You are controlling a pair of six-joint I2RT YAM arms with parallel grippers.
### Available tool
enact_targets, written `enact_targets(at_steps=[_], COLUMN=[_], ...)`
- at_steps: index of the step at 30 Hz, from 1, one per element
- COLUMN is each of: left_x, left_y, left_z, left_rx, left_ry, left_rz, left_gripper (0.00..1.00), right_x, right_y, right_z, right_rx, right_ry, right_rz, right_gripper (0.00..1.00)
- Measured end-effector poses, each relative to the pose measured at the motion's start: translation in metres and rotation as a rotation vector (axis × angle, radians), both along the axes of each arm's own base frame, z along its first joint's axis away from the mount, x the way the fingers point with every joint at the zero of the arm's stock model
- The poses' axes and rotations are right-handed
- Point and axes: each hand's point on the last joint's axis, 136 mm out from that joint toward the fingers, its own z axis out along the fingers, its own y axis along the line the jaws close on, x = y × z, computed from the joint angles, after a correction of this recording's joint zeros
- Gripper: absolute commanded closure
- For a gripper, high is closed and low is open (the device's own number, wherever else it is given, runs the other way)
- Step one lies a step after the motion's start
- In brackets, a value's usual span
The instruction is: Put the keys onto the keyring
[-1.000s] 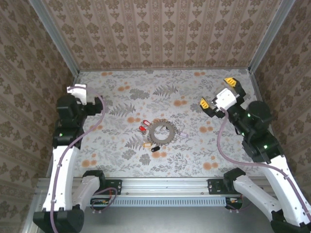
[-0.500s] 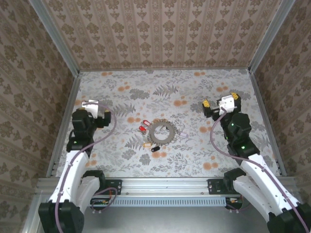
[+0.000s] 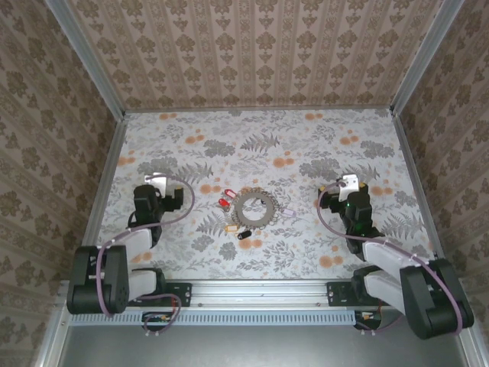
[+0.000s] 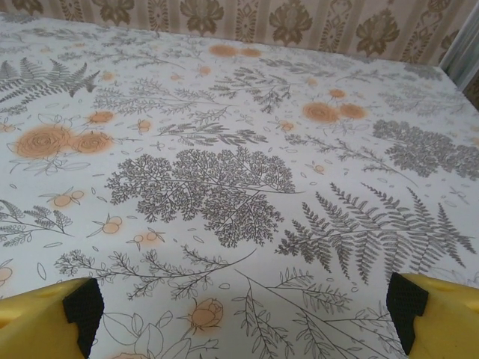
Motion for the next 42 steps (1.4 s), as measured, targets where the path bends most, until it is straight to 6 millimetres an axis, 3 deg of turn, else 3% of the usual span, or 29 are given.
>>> enact_targets(at_steps=[3,8,13,19,42], left_x=[0.015,0.037,0.044,0.056,0.056], left_y=[-0.003,-0.003,-0.001,0.004,0.004], left_z=[0.003,-0.009,-0.01,0.005,0.005], left_rx=[0.0,-0.006,-0.021,-0.034,-0.038], left_ry=[-0.048,-0.053,-0.052,-0.084,-0.084], left_rz=[-0.008,-0.013,-0.024,-0.013,-0.011], left_gripper=[0.0,0.0,0.0,0.0,0.0], right_x=[0.014,0.041,0.051,0.072,0.07], right_y=[-0.004,-0.02,-0.027,-0.019,-0.02], right_z=[-0.003,-0.009,-0.028,-0.007,-0.016], right_rx=[0.011,0.048,0.08,0.097,0.101], right_ry=[-0.011,-0.022,0.019,-0.023,0.024], right_rz=[-0.01,-0.055,-0.069,-0.031,-0.043], right_gripper=[0.0,0.01,0.01,0.0,0.0])
